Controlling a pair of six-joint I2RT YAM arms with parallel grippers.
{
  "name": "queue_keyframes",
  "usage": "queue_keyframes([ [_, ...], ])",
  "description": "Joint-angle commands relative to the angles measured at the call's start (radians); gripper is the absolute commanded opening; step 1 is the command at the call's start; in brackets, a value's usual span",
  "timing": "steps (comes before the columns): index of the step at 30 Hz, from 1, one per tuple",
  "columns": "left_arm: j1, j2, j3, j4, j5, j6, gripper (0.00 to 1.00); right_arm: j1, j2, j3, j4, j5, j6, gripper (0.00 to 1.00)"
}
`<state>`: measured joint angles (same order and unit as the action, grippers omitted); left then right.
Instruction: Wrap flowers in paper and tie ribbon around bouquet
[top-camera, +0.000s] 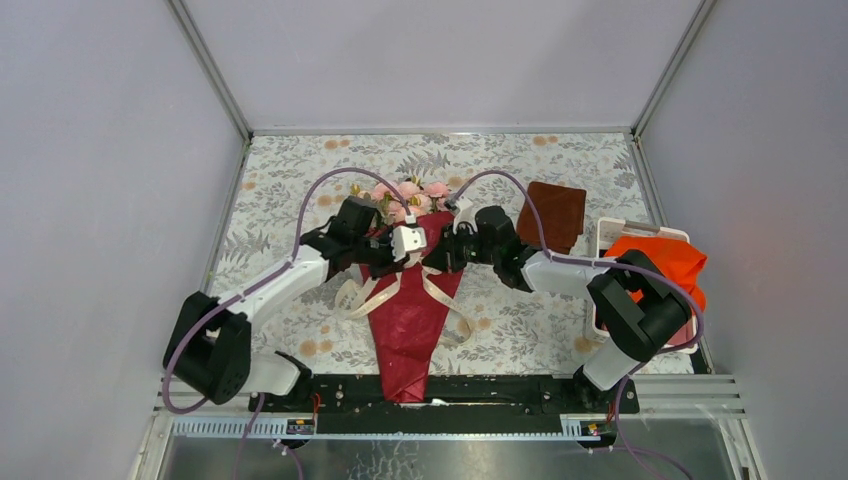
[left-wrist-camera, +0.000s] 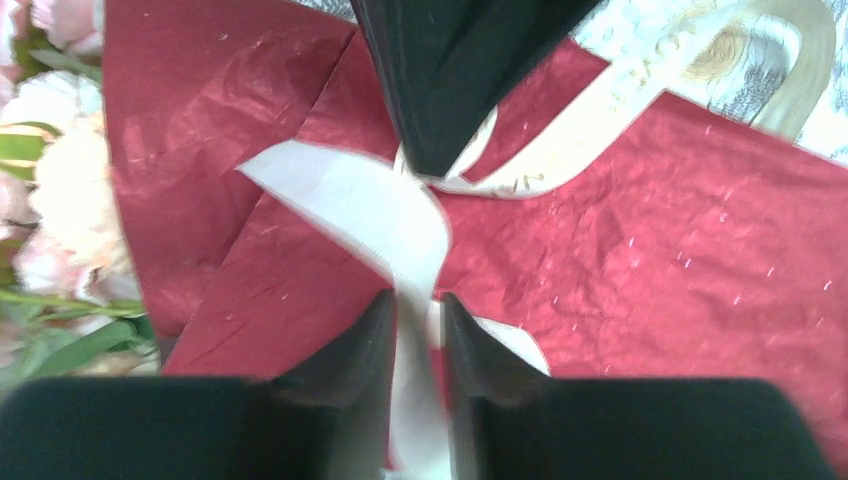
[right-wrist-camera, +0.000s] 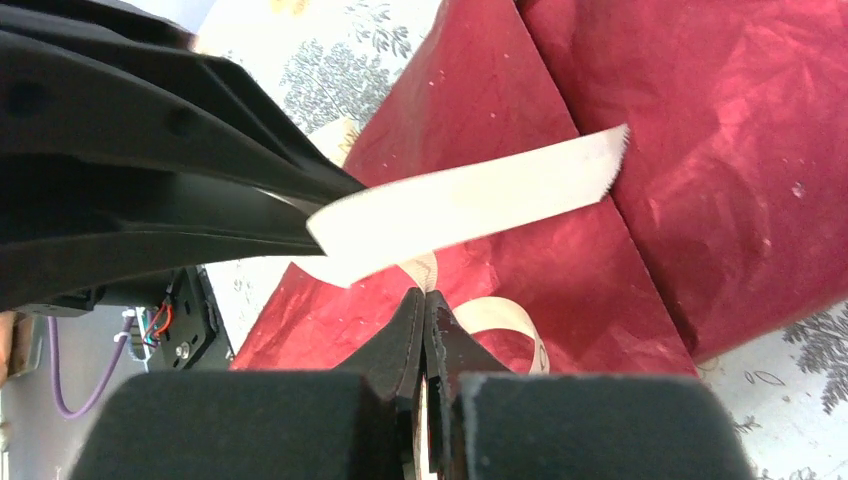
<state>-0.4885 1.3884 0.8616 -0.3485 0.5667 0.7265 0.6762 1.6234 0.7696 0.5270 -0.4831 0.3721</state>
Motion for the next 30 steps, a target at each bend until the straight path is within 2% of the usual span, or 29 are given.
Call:
queue_keyframes([
  [1, 0.010, -0.072, -0.039, -0.057, -0.047, -0.024, 0.44, -0.022, 0.000, 0.037, -0.047, -0.033, -0.043, 0.00],
  [2, 0.008, -0.077, -0.047, -0.039, -0.075, -0.029, 0.59, -0.023, 0.006, 0.042, -0.048, -0.040, -0.039, 0.00],
  [3, 0.005, -0.079, -0.052, -0.023, -0.115, -0.033, 0.67, -0.023, 0.013, 0.045, -0.047, -0.048, -0.036, 0.00],
  [6, -0.005, -0.074, -0.026, -0.011, -0.166, -0.032, 0.72, -0.023, 0.028, 0.057, -0.050, -0.066, -0.027, 0.00],
  [8, -0.025, -0.074, -0.003, -0.018, -0.172, -0.033, 0.82, -0.023, 0.028, 0.063, -0.056, -0.075, -0.026, 0.00],
  [10, -0.057, -0.080, 0.004, -0.022, -0.163, -0.016, 0.87, -0.022, 0.023, 0.068, -0.067, -0.083, -0.026, 0.00],
  [16, -0.097, -0.081, -0.002, 0.007, -0.063, 0.066, 0.90, -0.023, 0.005, 0.068, -0.097, -0.091, -0.045, 0.00],
  [25, -0.095, 0.045, 0.013, 0.139, -0.066, 0.123, 0.90, -0.022, -0.004, 0.071, -0.096, -0.116, -0.040, 0.00],
  [28, -0.096, 0.084, 0.033, 0.138, -0.067, 0.122, 0.86, -0.023, -0.016, 0.071, -0.104, -0.118, -0.046, 0.00],
  [30, -0.095, 0.098, 0.038, 0.137, -0.054, 0.116, 0.75, -0.023, -0.026, 0.068, -0.107, -0.120, -0.053, 0.00],
])
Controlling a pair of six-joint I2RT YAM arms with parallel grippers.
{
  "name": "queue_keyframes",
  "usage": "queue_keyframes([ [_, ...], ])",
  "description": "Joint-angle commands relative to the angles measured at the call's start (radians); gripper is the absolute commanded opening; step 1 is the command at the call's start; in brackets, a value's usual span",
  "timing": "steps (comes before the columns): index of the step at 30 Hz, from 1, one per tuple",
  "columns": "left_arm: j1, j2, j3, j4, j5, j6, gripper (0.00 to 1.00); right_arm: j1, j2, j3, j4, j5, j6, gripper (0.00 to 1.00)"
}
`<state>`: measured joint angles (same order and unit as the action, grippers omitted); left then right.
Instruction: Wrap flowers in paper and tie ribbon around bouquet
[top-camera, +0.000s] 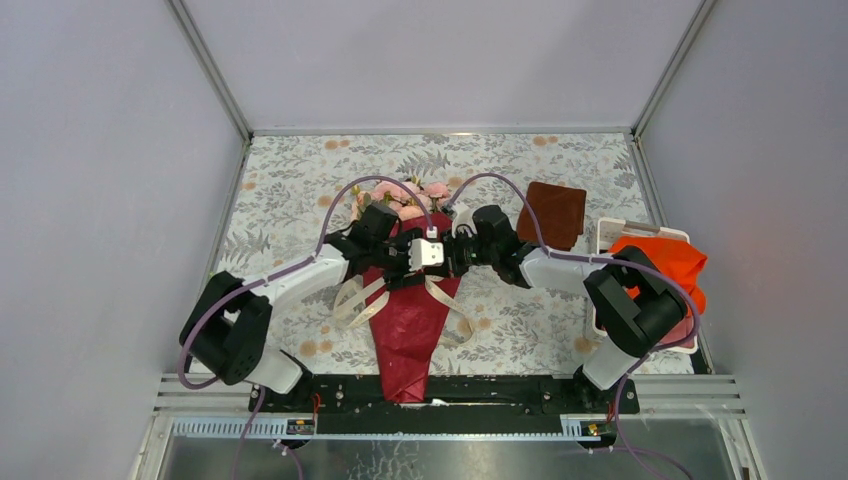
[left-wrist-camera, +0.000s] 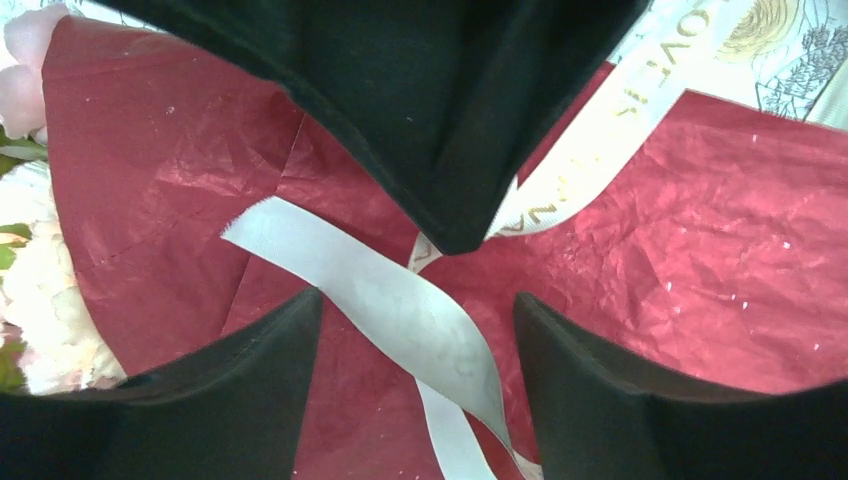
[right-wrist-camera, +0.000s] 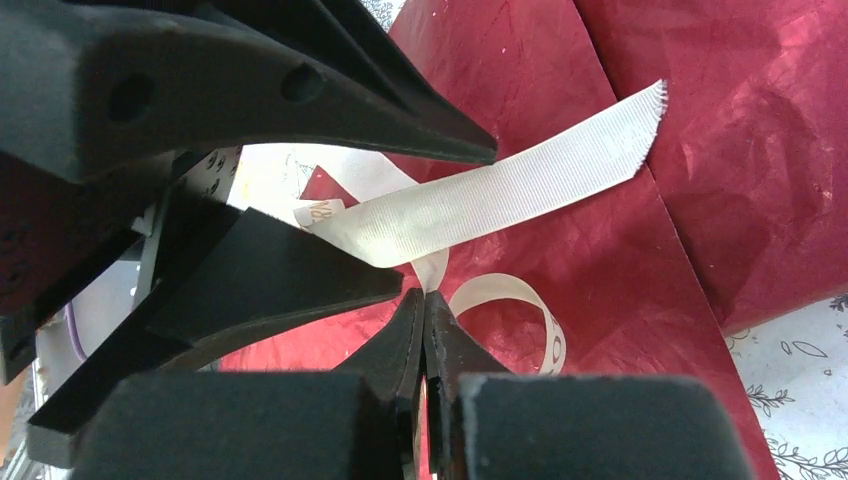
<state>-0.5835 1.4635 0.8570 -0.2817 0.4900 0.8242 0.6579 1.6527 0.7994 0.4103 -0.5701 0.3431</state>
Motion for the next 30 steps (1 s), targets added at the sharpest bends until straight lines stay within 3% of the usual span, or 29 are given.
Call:
queue_keyframes([
  [1, 0.002, 0.025, 0.042, 0.069, 0.034, 0.017, 0.67, -0.005, -0.060, 0.037, 0.009, -0.034, -0.025, 0.00],
  [6, 0.006, 0.017, 0.043, 0.037, 0.094, 0.013, 0.20, -0.006, -0.080, 0.035, 0.002, -0.033, -0.036, 0.00],
  [9, 0.019, 0.023, 0.063, -0.034, 0.119, 0.017, 0.00, -0.013, -0.094, 0.035, -0.002, -0.033, -0.043, 0.00],
  [13, 0.053, 0.050, 0.115, -0.143, 0.162, -0.030, 0.00, -0.031, -0.111, 0.041, -0.012, -0.014, -0.069, 0.00],
  [20, 0.067, 0.085, 0.191, -0.347, 0.358, -0.196, 0.00, -0.032, -0.056, 0.096, -0.022, 0.019, -0.109, 0.01],
  [30, 0.164, 0.194, 0.282, -0.356, 0.409, -0.455, 0.00, -0.033, -0.028, 0.126, -0.072, 0.177, -0.150, 0.22],
])
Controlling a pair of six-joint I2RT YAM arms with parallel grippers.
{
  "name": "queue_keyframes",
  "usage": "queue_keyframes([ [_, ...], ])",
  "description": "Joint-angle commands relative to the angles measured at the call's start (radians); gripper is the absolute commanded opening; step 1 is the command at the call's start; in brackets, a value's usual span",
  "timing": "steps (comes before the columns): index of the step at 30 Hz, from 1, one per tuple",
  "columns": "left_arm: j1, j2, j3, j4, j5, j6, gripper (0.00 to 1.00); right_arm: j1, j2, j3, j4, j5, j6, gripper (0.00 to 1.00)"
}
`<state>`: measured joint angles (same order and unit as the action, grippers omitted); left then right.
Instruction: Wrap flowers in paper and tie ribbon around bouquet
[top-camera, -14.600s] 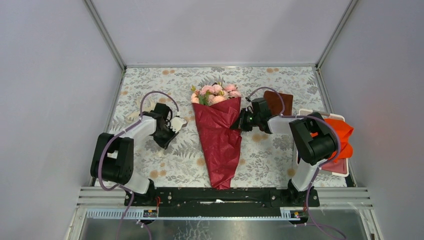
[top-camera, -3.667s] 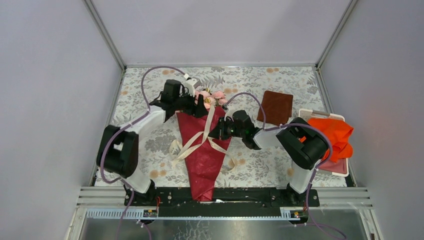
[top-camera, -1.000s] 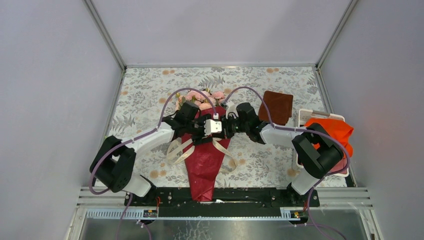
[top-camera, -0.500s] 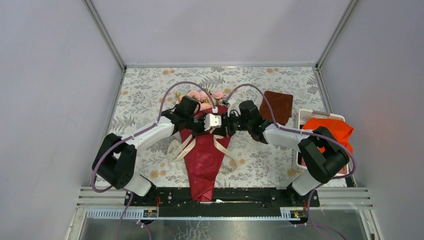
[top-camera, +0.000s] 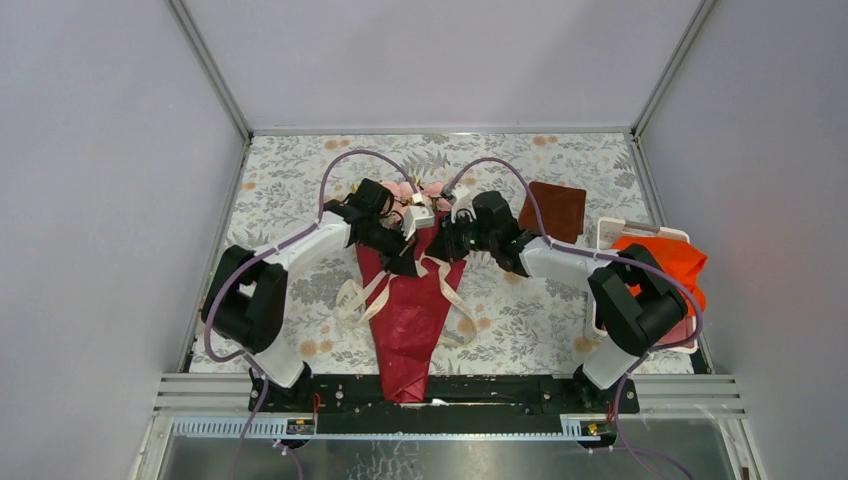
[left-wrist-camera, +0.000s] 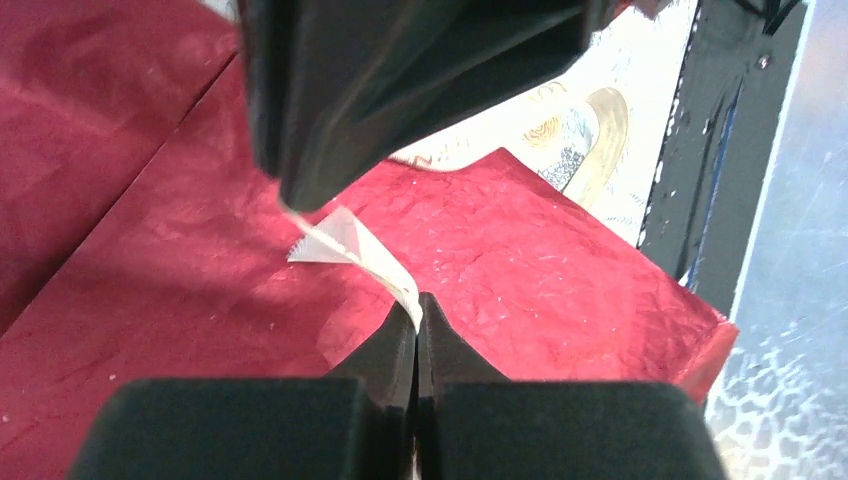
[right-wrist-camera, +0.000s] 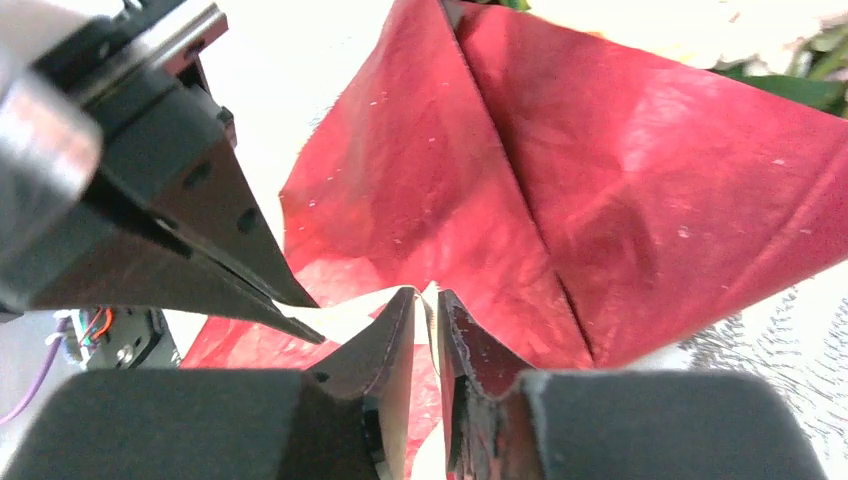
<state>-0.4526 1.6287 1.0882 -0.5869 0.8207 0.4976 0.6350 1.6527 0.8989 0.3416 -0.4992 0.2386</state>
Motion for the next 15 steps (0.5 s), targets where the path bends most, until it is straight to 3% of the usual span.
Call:
queue_keyframes([
  [1, 0.036, 0.036, 0.054, -0.043, 0.076, -0.140, 0.00, -0.010, -0.059, 0.011, -0.004, 0.130, -0.053, 0.24],
  [11, 0.042, 0.065, 0.056, -0.008, 0.058, -0.206, 0.00, 0.033, -0.285, -0.199, 0.085, 0.208, -0.079, 0.49],
  [15, 0.043, 0.059, 0.055, -0.004, 0.058, -0.210, 0.00, 0.119, -0.267, -0.285, 0.230, 0.147, -0.084, 0.42],
])
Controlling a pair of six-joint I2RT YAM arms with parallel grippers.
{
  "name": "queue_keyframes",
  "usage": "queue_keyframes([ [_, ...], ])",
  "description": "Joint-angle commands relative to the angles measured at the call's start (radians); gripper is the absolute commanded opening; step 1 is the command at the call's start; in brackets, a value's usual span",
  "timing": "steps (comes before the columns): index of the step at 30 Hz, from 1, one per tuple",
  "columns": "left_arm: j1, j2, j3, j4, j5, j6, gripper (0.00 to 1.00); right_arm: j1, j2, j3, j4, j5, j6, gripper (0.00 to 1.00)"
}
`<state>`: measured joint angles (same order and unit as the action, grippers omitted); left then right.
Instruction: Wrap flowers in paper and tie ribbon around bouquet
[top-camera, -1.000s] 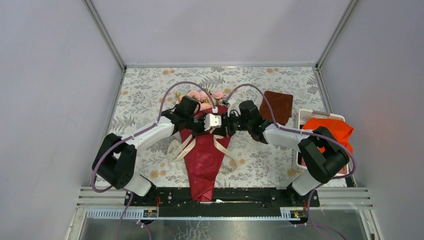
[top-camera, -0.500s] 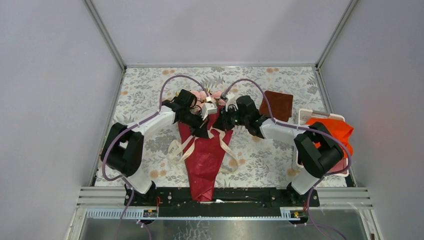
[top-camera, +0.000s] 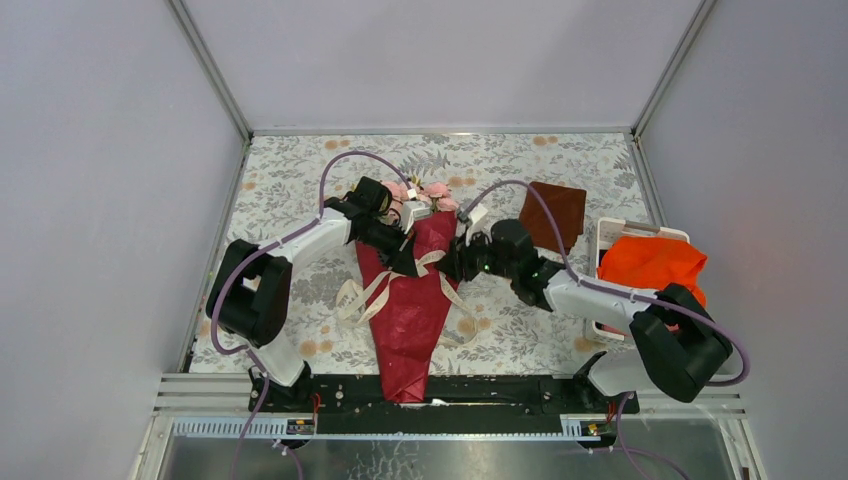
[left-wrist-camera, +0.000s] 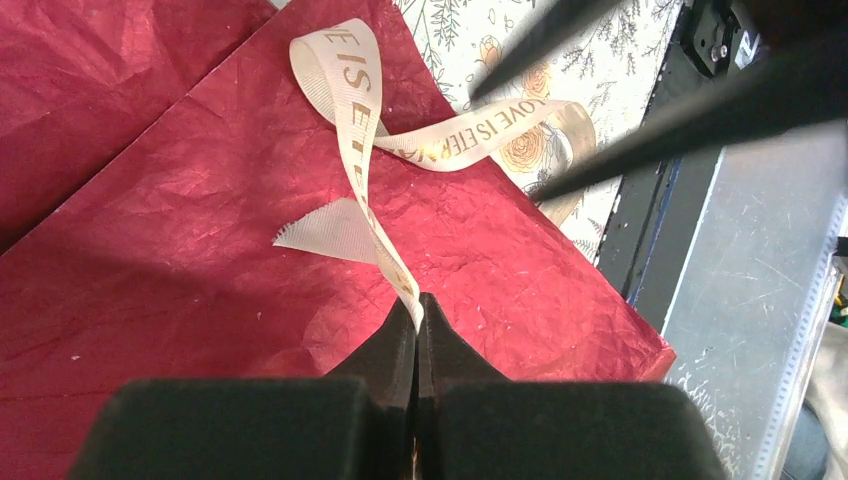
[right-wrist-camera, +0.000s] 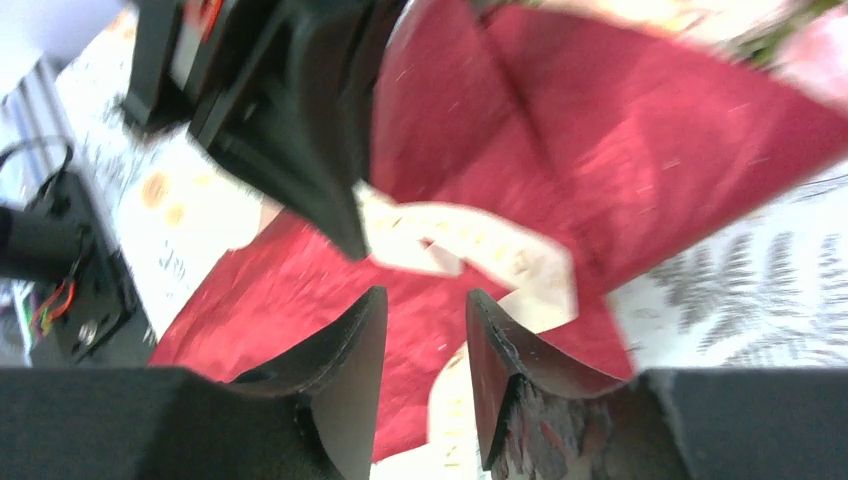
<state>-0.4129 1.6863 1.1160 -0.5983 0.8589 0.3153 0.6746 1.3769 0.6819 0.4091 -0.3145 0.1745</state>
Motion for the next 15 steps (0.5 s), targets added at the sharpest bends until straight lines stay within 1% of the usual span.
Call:
queue_keyframes([
  [1, 0.003, 0.001, 0.025, 0.009, 0.018, -0.027, 0.00, 0.097, 0.028, -0.077, 0.204, -0.044, -0.013, 0.41],
  [4, 0.003, -0.004, 0.020, 0.011, 0.010, -0.024, 0.00, 0.106, 0.097, -0.064, 0.251, -0.016, 0.009, 0.43],
  [6, 0.003, -0.009, 0.012, 0.013, 0.006, -0.020, 0.00, 0.106, 0.141, -0.059, 0.304, 0.000, 0.011, 0.47],
  [9, 0.003, -0.013, 0.008, 0.016, 0.007, -0.019, 0.00, 0.105, 0.185, -0.041, 0.329, 0.046, 0.003, 0.53],
  [12, 0.004, -0.011, 0.009, 0.019, 0.008, -0.020, 0.00, 0.105, 0.237, -0.027, 0.358, 0.040, 0.003, 0.58],
  [15, 0.003, -0.011, 0.012, 0.020, 0.011, -0.019, 0.00, 0.106, 0.279, -0.015, 0.387, 0.004, 0.014, 0.61],
])
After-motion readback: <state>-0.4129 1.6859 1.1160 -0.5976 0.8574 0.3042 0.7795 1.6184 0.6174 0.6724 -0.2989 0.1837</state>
